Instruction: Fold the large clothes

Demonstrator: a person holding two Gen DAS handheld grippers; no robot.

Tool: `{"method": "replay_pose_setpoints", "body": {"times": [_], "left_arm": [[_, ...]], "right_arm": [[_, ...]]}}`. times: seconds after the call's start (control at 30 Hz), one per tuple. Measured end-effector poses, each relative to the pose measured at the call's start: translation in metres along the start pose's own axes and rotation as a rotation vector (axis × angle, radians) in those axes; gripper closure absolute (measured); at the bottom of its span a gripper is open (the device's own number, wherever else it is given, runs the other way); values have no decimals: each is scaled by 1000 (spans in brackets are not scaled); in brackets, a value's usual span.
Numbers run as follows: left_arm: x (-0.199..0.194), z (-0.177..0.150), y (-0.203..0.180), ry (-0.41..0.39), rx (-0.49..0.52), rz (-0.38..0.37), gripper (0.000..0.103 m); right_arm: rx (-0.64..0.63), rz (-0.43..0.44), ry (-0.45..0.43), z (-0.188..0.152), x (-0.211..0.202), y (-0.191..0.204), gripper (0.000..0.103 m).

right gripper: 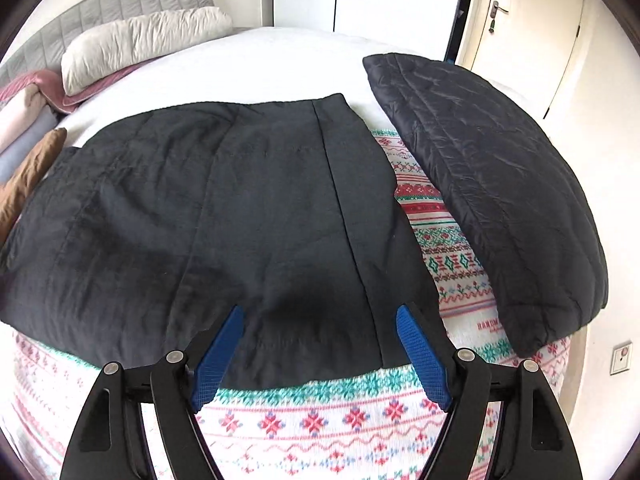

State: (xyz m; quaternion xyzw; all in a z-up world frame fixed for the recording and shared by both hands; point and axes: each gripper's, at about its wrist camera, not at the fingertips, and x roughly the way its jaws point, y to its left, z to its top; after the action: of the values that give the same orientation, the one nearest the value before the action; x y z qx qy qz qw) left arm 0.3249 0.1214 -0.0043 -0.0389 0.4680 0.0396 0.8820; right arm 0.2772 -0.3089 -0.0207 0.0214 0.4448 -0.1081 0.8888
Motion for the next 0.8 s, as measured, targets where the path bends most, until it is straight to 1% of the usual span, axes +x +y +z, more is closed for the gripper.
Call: {"method": "replay_pose_setpoints", "body": {"times": [0.13, 0.2, 0.3, 0.33, 0.37, 0.47, 0.5, 0.53, 0.57, 0.6, 0.7, 0.8], "left_arm": [[-46, -32, -26, 6, 27, -2, 1], [-64, -48, -37, 10, 15, -3, 1], [-79, -73, -57, 42, 25, -10, 1], [-82, -80, -64, 43, 30, -4, 1], [-83, -86, -71, 45, 34, 1, 1], [-83, -110, -87, 40, 30, -12, 1], [-82, -118, -91, 22, 27, -20, 1], [-80, -127, -94, 0, 28, -10, 1], [-77, -136, -100, 1, 44, 19, 1], [-73, -142, -106, 12, 63, 33, 1], [-68, -151, -118, 15, 51, -8, 1], [-65, -158, -131, 38, 77, -8, 1]], "right_arm": [[14, 27, -41, -34, -44, 10, 15], [7, 49, -39, -50, -59, 21, 13], [-3, 104, -39, -70, -80, 39, 10], [-9, 114, -39, -77, -85, 45, 3], [-16, 119, -42, -83, -88, 51, 0], [-39, 137, -42, -103, -95, 66, 0], [-46, 152, -39, -108, -95, 70, 0], [-52, 163, -35, -112, -94, 73, 0], [-56, 163, -29, -117, -93, 75, 0], [-57, 160, -28, -121, -90, 77, 0], [-66, 147, -21, -132, -83, 85, 0], [-83, 133, -19, -138, -81, 96, 0]]}}
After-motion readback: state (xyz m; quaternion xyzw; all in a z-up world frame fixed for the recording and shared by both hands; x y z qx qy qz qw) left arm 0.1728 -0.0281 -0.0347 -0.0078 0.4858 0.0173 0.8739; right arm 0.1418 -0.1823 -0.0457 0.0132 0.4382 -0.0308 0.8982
